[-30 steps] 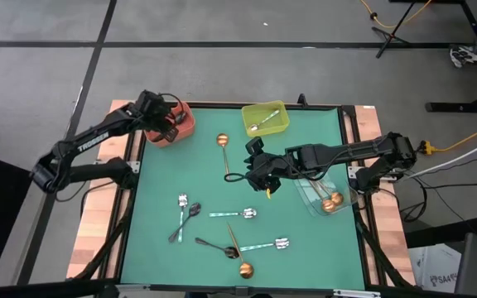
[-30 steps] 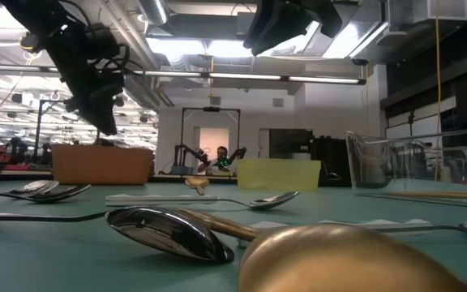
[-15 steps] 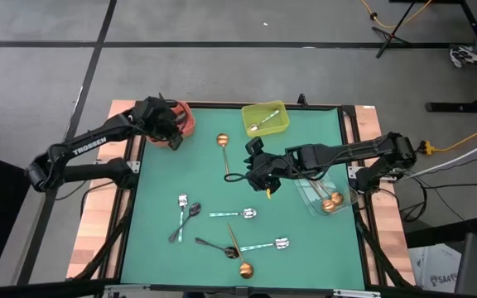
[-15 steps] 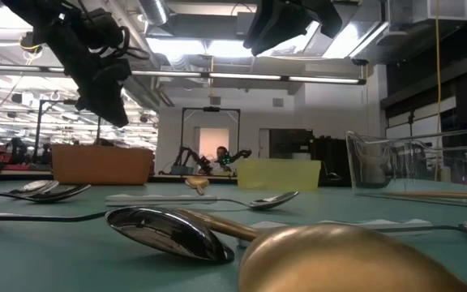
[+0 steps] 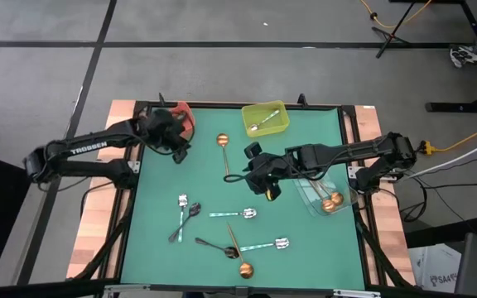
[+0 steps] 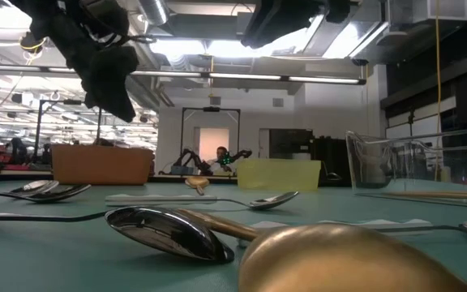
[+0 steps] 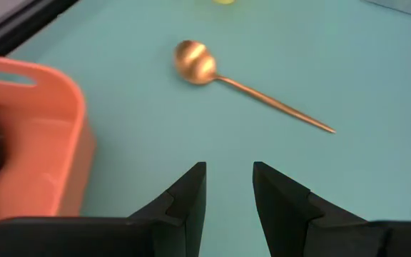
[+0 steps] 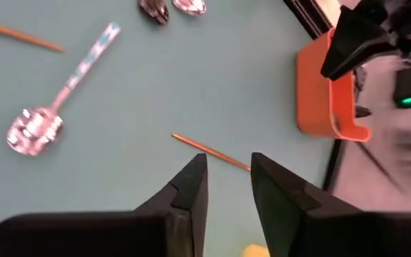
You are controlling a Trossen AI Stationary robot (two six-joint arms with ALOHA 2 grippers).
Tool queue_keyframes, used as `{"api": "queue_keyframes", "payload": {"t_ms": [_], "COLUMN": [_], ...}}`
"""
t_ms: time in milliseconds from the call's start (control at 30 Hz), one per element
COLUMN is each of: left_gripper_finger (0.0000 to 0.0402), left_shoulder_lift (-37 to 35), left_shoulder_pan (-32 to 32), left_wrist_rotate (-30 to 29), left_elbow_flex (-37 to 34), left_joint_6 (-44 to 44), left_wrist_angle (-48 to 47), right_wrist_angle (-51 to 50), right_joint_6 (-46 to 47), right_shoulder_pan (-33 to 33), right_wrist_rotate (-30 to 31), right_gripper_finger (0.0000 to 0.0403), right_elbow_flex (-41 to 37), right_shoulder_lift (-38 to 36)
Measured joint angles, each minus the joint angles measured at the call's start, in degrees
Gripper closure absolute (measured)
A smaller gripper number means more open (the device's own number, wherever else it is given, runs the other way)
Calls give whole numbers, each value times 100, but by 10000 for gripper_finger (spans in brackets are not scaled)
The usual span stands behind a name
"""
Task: Sort silverware by color (type)
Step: Put the center white and green spoon into the yellow bin
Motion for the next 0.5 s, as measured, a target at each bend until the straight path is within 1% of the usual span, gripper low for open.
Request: {"api": "queue_keyframes", "payload": {"t_ms": [167,300,400,500], "left_gripper_finger": [292,292,292,292], "left_shoulder_lift": [0,0,0,0], "left_shoulder_pan": [-367,-587,-721,-837], "left_wrist_rotate": [-11,-130,-249,-287], "left_elbow_flex": [0,0,0,0], "left_joint_6": [-8,-9,-10,-10], "left_wrist_angle": [173,240,243,247], "right_wrist_angle": [44,114,139,218], "right_joint_6": [653,1150,1450,1521], "right_shoulder_pan": [0,5,4,4], "right_wrist_rotate": [-364,-582,-596,-596], "right_gripper_finger": [303,303,303,303], "right_elbow_flex": [-4,-7,-9,-2], "right_shoulder_lift": [105,227,316,421]}}
